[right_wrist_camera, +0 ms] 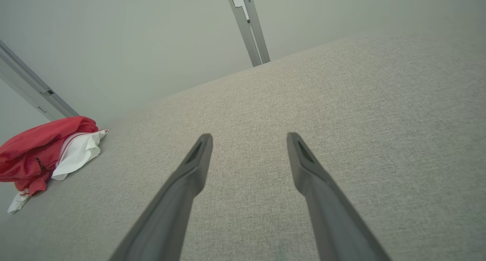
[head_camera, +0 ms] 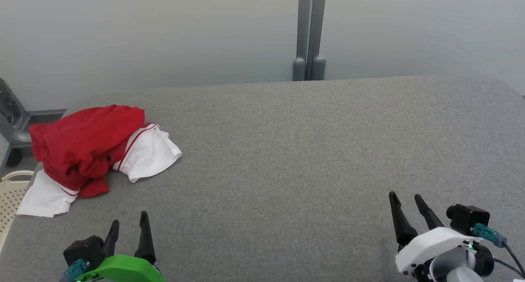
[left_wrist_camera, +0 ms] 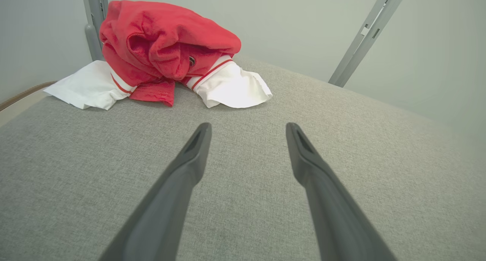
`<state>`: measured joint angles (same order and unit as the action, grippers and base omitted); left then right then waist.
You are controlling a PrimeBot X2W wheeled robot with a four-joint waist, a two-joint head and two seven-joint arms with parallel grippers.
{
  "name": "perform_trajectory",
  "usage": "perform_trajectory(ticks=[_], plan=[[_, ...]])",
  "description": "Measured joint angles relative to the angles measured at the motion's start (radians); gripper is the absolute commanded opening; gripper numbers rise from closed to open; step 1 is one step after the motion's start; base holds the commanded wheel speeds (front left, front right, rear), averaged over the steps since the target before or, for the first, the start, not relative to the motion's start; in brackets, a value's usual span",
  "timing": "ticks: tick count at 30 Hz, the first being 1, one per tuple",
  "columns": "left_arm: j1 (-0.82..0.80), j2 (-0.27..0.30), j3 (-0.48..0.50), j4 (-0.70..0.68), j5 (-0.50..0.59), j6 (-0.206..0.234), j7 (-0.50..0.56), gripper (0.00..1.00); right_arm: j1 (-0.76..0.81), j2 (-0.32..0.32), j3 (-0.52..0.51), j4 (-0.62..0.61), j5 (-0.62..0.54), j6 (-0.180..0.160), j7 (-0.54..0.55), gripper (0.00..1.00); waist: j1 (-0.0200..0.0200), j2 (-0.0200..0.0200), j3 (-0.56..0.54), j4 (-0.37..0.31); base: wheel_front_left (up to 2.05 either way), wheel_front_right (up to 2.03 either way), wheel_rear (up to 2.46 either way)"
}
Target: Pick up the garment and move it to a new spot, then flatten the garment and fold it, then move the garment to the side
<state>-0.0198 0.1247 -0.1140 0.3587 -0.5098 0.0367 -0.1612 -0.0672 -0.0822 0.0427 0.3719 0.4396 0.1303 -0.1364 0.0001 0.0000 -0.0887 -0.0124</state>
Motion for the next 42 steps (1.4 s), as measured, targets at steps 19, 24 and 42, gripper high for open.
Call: perform_trajectory(ticks=[19,24,42], plan=[[-0.014,0.024,-0.039,0.077,0.146,-0.012,-0.047,1.0,0.0,0.014,-0.008,0.041,-0.158,0.0,0.025,1.0,0.0,0.0,-0.027,-0.005,0.0,0.0,0.0],[-0.014,0.026,-0.042,0.084,0.18,-0.008,-0.058,1.0,-0.002,0.018,-0.008,0.05,-0.2,0.0,0.025,1.0,-0.0001,0.0,-0.03,-0.004,0.0,0.0,0.0],[-0.014,0.038,-0.052,0.1,0.276,0.008,-0.093,1.0,-0.028,0.03,-0.006,0.091,-0.333,0.0,0.028,1.0,-0.0001,0.0,-0.043,-0.003,0.0,0.0,0.0]])
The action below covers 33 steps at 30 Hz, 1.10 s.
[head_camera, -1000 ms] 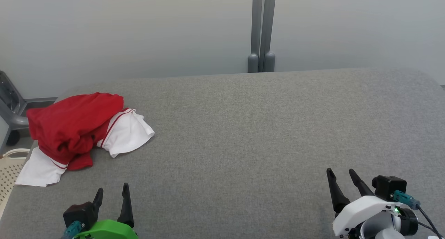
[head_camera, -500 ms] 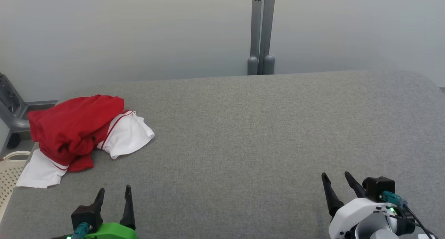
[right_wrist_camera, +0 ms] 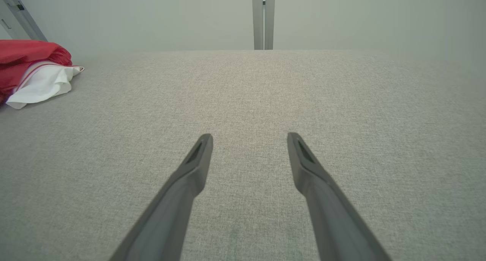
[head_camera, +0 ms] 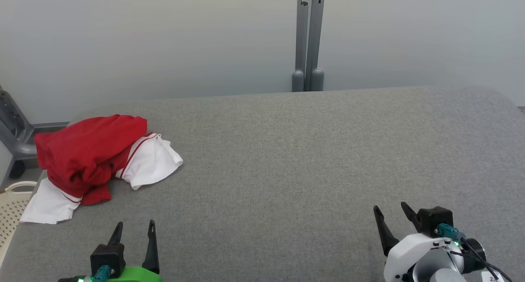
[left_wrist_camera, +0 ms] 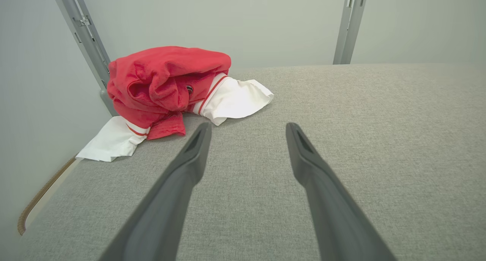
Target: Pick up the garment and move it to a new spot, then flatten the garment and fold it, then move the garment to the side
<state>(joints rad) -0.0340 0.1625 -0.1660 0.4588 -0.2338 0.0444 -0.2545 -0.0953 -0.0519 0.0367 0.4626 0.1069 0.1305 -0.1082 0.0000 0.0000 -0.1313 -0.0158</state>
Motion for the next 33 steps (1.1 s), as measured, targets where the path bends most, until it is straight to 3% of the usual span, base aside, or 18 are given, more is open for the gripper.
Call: perform_trajectory(ticks=[21,33], plan=[[0.0,0.002,-0.012,0.011,0.016,0.007,-0.01,1.0,-0.01,0.003,0.001,0.016,-0.031,0.0,0.001,1.0,0.0,0.0,-0.001,0.008,0.0,0.0,0.0],[-0.002,0.007,-0.001,0.001,-0.017,0.01,0.0,1.0,-0.007,0.003,0.016,0.013,0.007,0.0,-0.025,1.0,0.0,0.0,0.009,0.099,0.0,0.0,0.0]])
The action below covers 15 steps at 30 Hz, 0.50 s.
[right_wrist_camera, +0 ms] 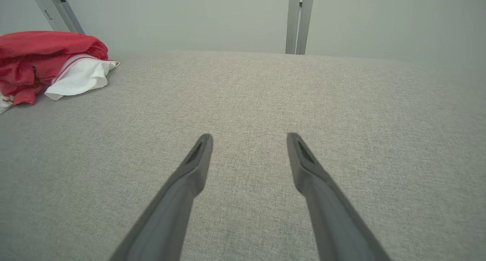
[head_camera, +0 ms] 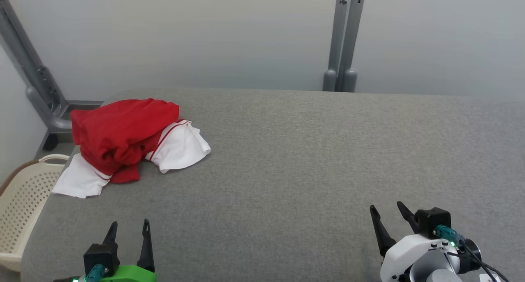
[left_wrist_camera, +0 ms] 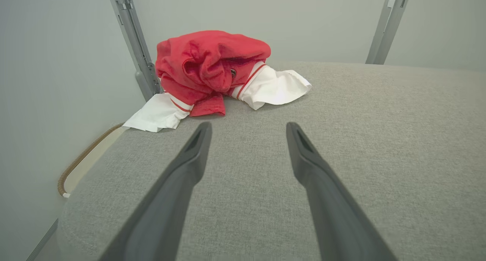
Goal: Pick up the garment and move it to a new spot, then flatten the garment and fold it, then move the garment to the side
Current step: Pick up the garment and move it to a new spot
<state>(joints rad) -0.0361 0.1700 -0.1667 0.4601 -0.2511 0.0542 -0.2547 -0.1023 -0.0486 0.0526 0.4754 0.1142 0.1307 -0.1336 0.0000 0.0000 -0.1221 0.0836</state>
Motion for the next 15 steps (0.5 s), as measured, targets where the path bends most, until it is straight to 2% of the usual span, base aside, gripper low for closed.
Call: perform_trajectory(ticks=[15], plan=[[0.013,0.052,0.012,-0.064,-0.016,0.014,0.049,1.0,-0.012,0.001,0.046,0.054,0.078,0.0,-0.055,1.0,0.0,0.0,-0.007,0.214,0.0,0.0,0.0]])
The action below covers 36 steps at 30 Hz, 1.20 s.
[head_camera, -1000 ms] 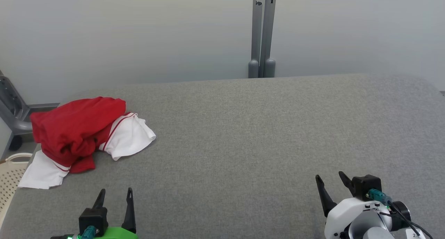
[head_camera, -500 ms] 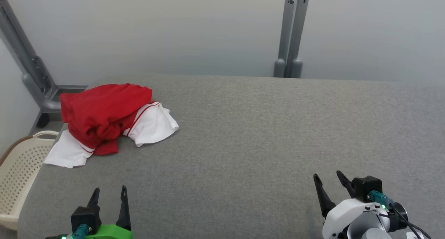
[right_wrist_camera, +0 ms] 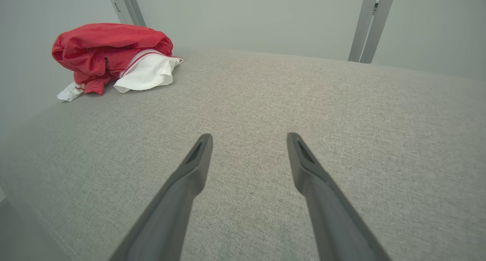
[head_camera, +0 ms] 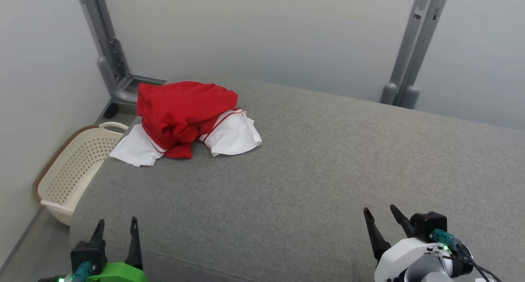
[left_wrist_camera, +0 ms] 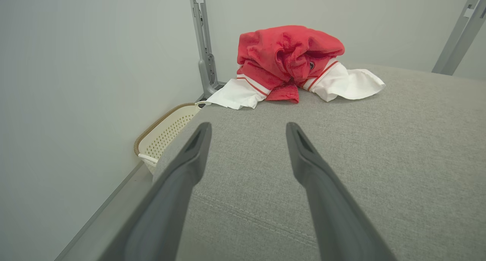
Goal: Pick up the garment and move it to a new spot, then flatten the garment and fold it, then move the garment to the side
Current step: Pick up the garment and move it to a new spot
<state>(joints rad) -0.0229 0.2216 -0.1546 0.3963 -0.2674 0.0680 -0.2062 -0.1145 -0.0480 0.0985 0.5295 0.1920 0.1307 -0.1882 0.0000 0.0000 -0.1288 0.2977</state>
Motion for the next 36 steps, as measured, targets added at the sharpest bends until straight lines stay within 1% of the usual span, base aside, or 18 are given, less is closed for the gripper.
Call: perform_trajectory(ticks=[6,10,14,19,20,23,24,25,28,30,33,36], plan=[[0.021,0.015,0.0,-0.03,-0.001,0.009,0.019,1.0,-0.004,0.0,0.028,0.022,0.025,0.0,-0.013,1.0,0.0,0.0,-0.002,0.08,0.0,0.0,0.0],[0.04,0.024,0.004,-0.048,-0.007,0.015,0.022,1.0,-0.015,0.0,0.042,0.035,0.032,0.0,-0.021,1.0,0.0,0.0,0.0,0.12,0.0,0.0,0.0],[0.048,0.027,0.004,-0.065,-0.013,0.02,0.03,1.0,-0.026,0.001,0.054,0.046,0.043,0.0,-0.025,1.0,0.0,0.0,0.009,0.14,0.0,0.0,0.0],[0.049,0.026,0.002,-0.074,-0.035,0.016,0.043,1.0,-0.037,0.001,0.064,0.055,0.043,0.0,-0.031,1.0,0.0,0.0,0.014,0.144,0.0,0.0,0.0],[0.043,0.03,-0.012,-0.07,-0.038,-0.008,0.067,1.0,-0.037,0.001,0.066,0.057,0.043,0.0,-0.033,1.0,0.0,0.0,0.015,0.144,0.0,0.0,0.0],[-0.028,0.032,-0.023,-0.053,-0.056,-0.04,0.122,1.0,-0.036,0.001,0.068,0.058,0.037,0.0,-0.033,1.0,0.0,0.0,0.018,0.146,0.0,0.0,0.0],[-0.028,0.032,-0.023,-0.053,-0.056,-0.04,0.122,1.0,-0.036,0.001,0.068,0.058,0.037,0.0,-0.033,1.0,0.0,0.0,0.018,0.146,0.0,0.0,0.0],[-0.063,0.034,-0.028,-0.047,-0.058,-0.053,0.14,1.0,-0.035,0.001,0.069,0.057,0.033,0.0,-0.031,1.0,0.0,0.0,0.02,0.146,0.0,0.0,0.0],[-0.172,0.032,-0.053,-0.002,-0.088,-0.108,0.23,1.0,-0.035,0.001,0.074,0.046,0.017,0.0,-0.013,1.0,0.0,0.0,0.029,0.14,0.0,0.0,0.0],[-0.249,0.031,-0.08,0.038,-0.097,-0.133,0.309,1.0,-0.034,0.0,0.078,0.029,0.0,0.0,0.003,1.0,0.0,0.0,0.04,0.133,0.0,0.0,0.0],[-0.386,0.03,-0.11,0.091,-0.108,-0.161,0.405,1.0,-0.032,0.001,0.082,-0.01,-0.033,0.0,0.04,1.0,0.0,0.0,0.063,0.12,0.0,0.0,0.0],[-0.524,0.033,-0.135,0.135,-0.11,-0.174,0.487,1.0,-0.037,0.001,0.08,-0.075,-0.081,0.0,0.083,1.0,0.0,0.0,0.1,0.106,0.0,0.0,0.0]])
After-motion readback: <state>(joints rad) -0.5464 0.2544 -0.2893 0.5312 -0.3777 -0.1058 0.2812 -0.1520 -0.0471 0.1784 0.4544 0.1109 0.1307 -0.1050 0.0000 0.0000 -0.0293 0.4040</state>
